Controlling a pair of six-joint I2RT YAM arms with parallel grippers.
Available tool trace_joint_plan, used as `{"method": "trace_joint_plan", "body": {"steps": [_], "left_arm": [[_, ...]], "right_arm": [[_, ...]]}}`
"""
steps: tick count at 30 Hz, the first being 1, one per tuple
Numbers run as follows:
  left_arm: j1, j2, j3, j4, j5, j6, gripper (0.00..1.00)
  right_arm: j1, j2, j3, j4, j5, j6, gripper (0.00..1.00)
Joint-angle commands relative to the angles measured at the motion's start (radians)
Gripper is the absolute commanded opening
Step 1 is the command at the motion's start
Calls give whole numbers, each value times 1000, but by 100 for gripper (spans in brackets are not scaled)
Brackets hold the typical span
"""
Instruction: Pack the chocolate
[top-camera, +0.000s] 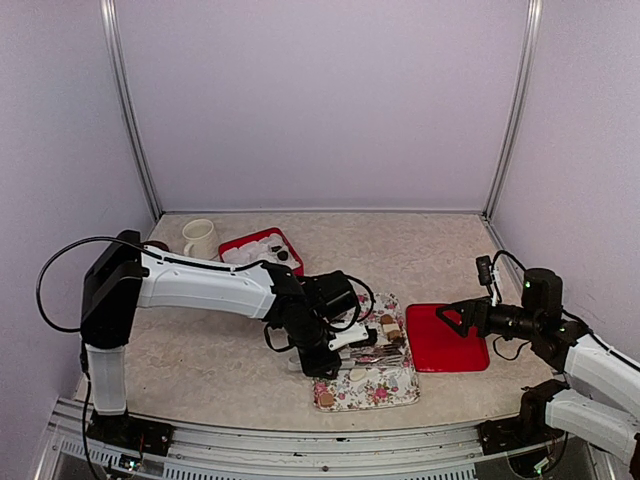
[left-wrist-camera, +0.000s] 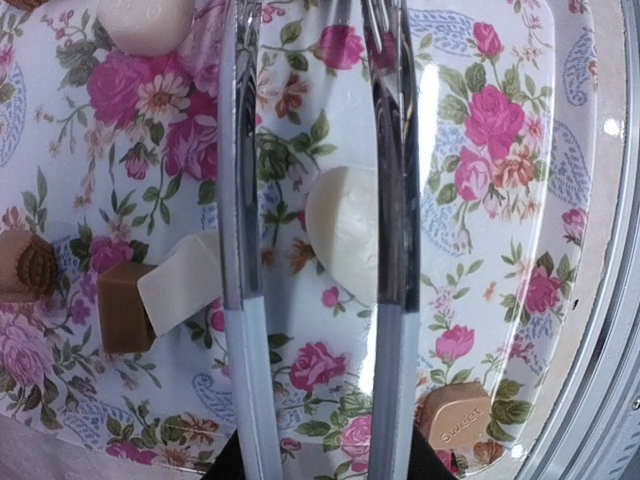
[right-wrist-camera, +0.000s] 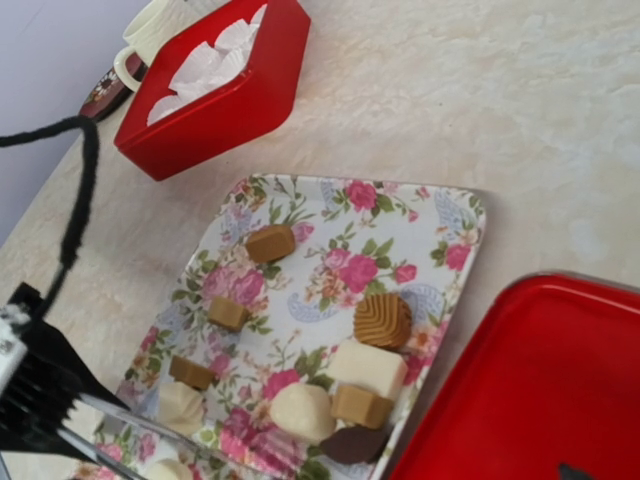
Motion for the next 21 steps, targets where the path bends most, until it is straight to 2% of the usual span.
{"method": "trace_joint_plan", "body": {"steps": [1, 5, 8, 15, 21], "left_arm": [[14, -102, -51, 57, 23, -10, 24], [44, -182, -113, 70, 47, -22, 23], [106, -255, -173, 92, 74, -39, 23], [302, -420, -269, 144, 143, -63, 24], [482, -463, -283, 175, 244, -130, 24]], "right_arm": [[-17, -2, 19, 24, -5, -7, 100], [-18, -5, 22, 22, -6, -5, 100], [-18, -3, 24, 23, -6, -3, 100], [-17, 20, 32, 33, -8, -6, 100], [-18, 40, 30, 57, -12, -2, 100]]}}
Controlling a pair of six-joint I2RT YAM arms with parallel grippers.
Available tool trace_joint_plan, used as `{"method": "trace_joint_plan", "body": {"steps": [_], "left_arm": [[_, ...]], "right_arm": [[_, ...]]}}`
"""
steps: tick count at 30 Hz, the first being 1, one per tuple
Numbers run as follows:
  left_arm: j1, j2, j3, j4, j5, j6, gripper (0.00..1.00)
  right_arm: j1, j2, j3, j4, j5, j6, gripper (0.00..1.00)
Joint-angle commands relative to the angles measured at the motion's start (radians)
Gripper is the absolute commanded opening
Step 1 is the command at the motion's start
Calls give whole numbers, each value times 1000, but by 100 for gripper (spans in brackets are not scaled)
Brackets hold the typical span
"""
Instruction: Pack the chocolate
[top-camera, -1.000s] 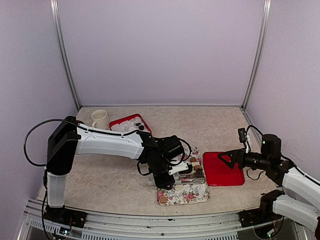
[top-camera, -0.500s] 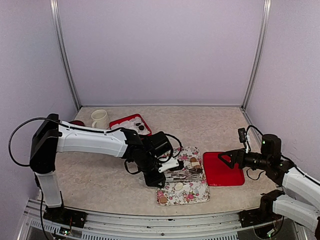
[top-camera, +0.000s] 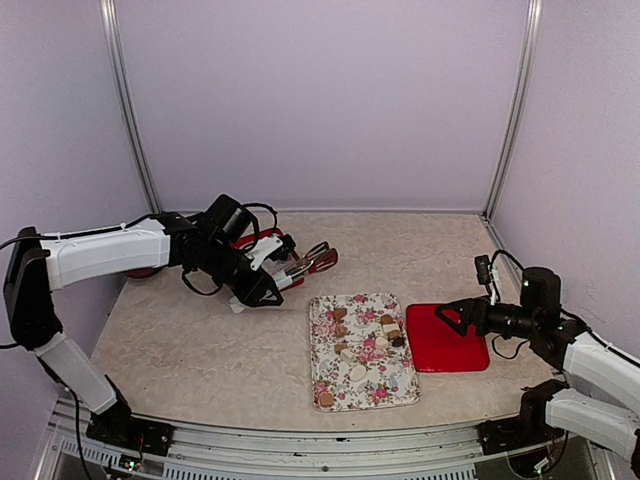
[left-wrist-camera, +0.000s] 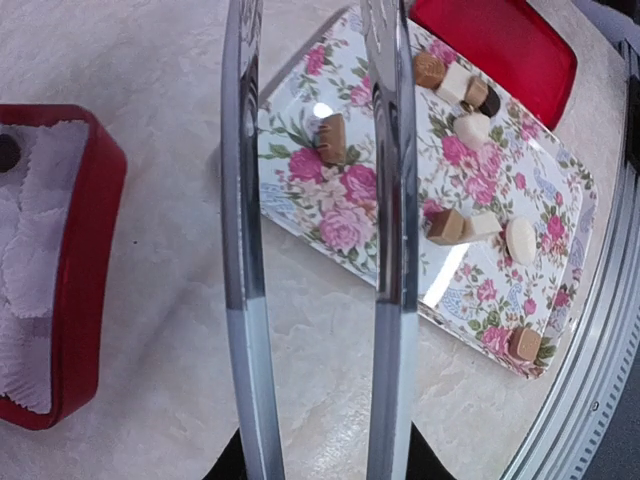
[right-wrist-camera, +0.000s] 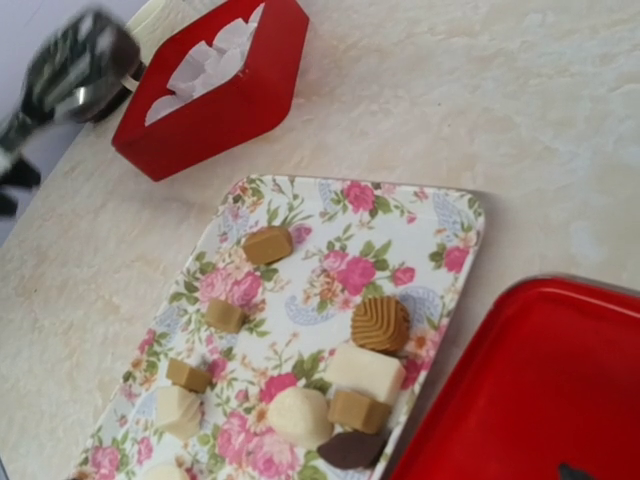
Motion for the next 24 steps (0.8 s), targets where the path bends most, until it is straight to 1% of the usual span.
{"method": "trace_joint_plan", "body": {"steps": [1, 4, 7, 12, 18, 24], "left_arm": [[97, -33, -19, 63, 93, -63, 24], [158, -34, -45, 77, 113, -102, 25], [201, -44, -80, 94, 122, -136, 25], [267, -29, -114, 110, 178, -176, 24], [303, 2, -118, 106, 243, -198, 25], [305, 35, -123, 101, 249, -203, 25]], "right_arm": [[-17, 12, 27, 37, -10, -4, 100], [-17, 15, 28, 37, -10, -6, 100], [-17, 20, 27, 37, -12, -8, 100], [-18, 26, 22, 46, -15, -6, 100], [-18, 22, 18, 47, -14, -2, 100], [-18, 21, 16, 47, -14, -2, 100]]}}
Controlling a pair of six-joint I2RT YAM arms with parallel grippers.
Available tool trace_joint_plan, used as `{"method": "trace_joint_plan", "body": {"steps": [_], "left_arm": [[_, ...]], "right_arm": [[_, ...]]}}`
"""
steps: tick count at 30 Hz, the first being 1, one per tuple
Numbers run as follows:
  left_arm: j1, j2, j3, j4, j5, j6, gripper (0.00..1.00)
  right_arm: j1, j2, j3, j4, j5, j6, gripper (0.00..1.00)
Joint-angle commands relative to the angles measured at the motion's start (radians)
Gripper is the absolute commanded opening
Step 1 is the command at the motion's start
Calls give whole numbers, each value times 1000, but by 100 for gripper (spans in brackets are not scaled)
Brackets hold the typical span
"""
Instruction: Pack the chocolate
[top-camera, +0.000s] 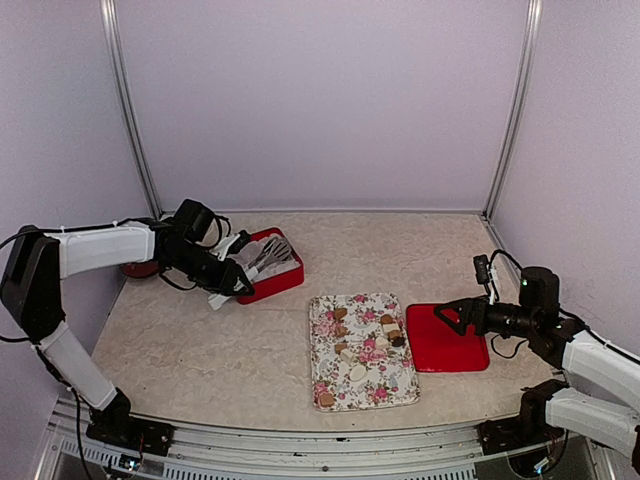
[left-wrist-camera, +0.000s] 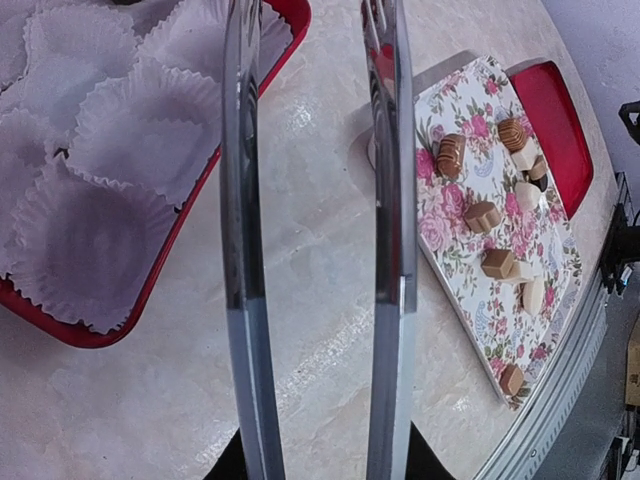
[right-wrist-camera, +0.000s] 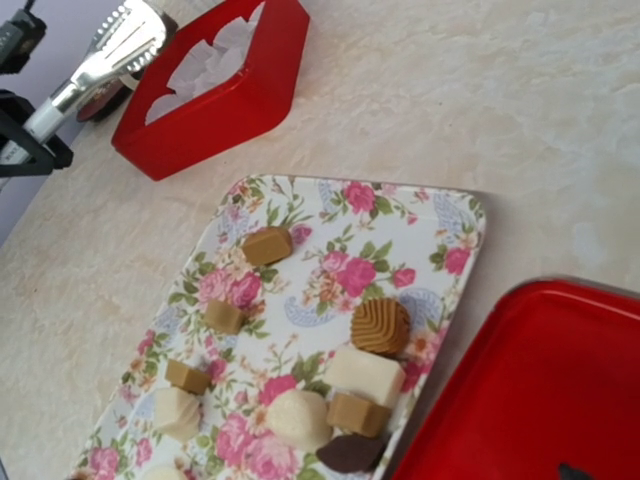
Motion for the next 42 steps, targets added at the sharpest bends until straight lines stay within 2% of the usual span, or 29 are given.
{"method": "trace_joint_plan", "body": {"steps": [1, 24, 34, 42], "left_arm": [[5, 28, -7, 27, 41, -10, 26], [-5, 124, 56, 24, 10, -14, 29], [-13, 145, 77, 22, 10, -6, 38], [-18, 134, 78, 33, 8, -10, 39]], "right_arm": [[-18, -5, 15, 23, -10, -4, 100], [-16, -8, 2, 23, -6, -11, 100], [-17, -7, 2, 22, -1, -10, 100], [-17, -4, 1, 25, -3, -10, 100]]}}
